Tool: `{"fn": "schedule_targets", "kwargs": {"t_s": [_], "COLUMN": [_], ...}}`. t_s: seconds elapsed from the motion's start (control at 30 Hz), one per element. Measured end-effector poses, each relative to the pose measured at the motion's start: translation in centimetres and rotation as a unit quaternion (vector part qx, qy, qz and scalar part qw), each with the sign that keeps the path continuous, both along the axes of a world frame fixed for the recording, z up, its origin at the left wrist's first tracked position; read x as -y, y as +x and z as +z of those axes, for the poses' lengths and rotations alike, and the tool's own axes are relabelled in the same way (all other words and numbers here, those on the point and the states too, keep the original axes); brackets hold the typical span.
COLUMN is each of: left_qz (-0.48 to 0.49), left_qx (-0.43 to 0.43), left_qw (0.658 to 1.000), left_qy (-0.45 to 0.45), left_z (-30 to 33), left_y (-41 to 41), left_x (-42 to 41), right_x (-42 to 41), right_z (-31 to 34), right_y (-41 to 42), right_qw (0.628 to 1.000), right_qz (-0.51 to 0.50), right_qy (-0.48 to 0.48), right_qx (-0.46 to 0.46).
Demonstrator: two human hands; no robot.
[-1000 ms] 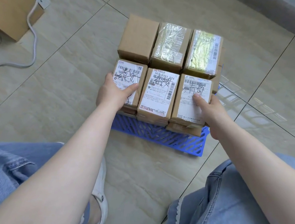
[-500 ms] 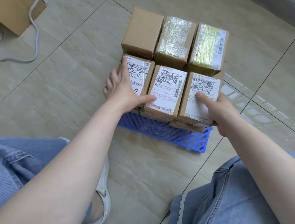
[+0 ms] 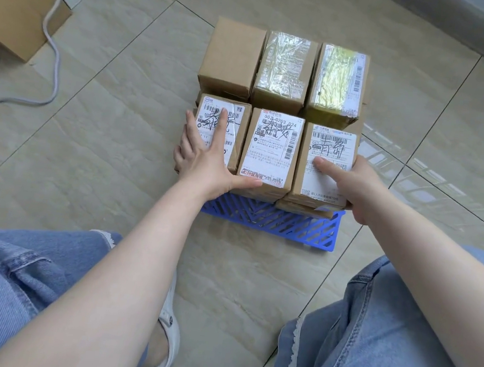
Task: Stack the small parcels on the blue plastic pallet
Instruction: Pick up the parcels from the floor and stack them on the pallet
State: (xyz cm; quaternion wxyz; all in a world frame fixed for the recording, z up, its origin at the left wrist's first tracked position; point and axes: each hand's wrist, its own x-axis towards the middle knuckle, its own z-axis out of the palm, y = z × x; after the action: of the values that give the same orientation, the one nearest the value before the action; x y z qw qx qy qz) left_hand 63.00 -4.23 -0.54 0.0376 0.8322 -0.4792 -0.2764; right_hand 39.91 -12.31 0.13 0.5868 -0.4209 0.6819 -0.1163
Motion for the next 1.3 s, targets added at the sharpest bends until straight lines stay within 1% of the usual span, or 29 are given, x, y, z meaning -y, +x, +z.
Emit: {"fn": "schedule_targets", "kwargs": {"t_s": [0.07,0.13,0.2,0.3,0.4,0.5,0.57,0.63,0.7,0.77,0.83,0.9,1.0,1.07,1.13,1.23,1.3], "left_qz": [0.03,0.088,0.12,0.112,0.105,0.125,0.163,0.202,0.239,0.259,0.242,0.196,0.173,0.193,0.212,0.204,0.197], "left_qx": [-0.025,-0.057,-0.059,-0.035,-0.033,-0.016,0.006,0.0,-0.045,-0.111,-0.18,-0.23,-0.265,-0.287,-0.287,-0.283,-0.282], "left_qw": [0.999,0.993,0.988,0.992,0.993,0.99,0.982,0.968,0.952,0.944,0.945,0.948,0.946,0.934,0.925,0.926,0.927], "left_qy": [-0.017,-0.055,-0.072,-0.051,-0.045,-0.058,-0.095,-0.152,-0.188,-0.17,-0.129,-0.095,-0.071,-0.094,-0.131,-0.145,-0.15], "left_z": [0.1,0.1,0.0,-0.1,-0.1,0.1,0.5,1.4,2.2,2.3,2.2,1.9,1.2,0.7,-0.1,-0.7,-0.6], "left_y": [0.1,0.3,0.6,0.6,0.5,0.5,0.9,2.0,3.7,5.6,7.3,8.2,8.0,7.6,7.7,7.7,7.7], "left_x": [0.3,0.6,0.9,1.1,1.2,1.5,2.4,4.4,7.1,10.2,12.4,13.5,13.8,13.6,13.6,13.9,14.1], "right_x": [0.0,-0.1,0.0,0.1,0.3,0.1,0.6,2.1,3.9,5.8,7.7,9.2,10.5,10.8,11.2,11.1,10.9], "right_z": [0.2,0.4,0.0,-0.5,-1.2,0.4,1.8,2.3,2.9,3.5,3.5,3.4,2.6,2.2,1.6,1.4,1.6], "right_y": [0.1,0.3,0.1,-0.1,-0.7,-0.1,0.0,-0.9,-1.4,-1.1,-0.3,0.7,1.9,2.4,2.6,2.9,3.0], "right_qw": [1.0,1.0,1.0,1.0,1.0,1.0,0.998,0.992,0.985,0.985,0.987,0.989,0.992,0.991,0.989,0.987,0.988], "right_qz": [-0.004,-0.007,-0.011,-0.011,-0.014,-0.021,-0.049,-0.087,-0.105,-0.103,-0.083,-0.06,-0.024,0.008,0.019,0.034,0.028], "right_qy": [0.003,0.005,0.001,0.006,0.011,0.017,-0.003,-0.067,-0.119,-0.126,-0.118,-0.105,-0.076,-0.071,-0.074,-0.085,-0.089], "right_qx": [-0.002,-0.008,-0.006,0.007,0.012,0.006,-0.028,-0.065,-0.065,-0.058,-0.066,-0.082,-0.094,-0.116,-0.124,-0.135,-0.127]}}
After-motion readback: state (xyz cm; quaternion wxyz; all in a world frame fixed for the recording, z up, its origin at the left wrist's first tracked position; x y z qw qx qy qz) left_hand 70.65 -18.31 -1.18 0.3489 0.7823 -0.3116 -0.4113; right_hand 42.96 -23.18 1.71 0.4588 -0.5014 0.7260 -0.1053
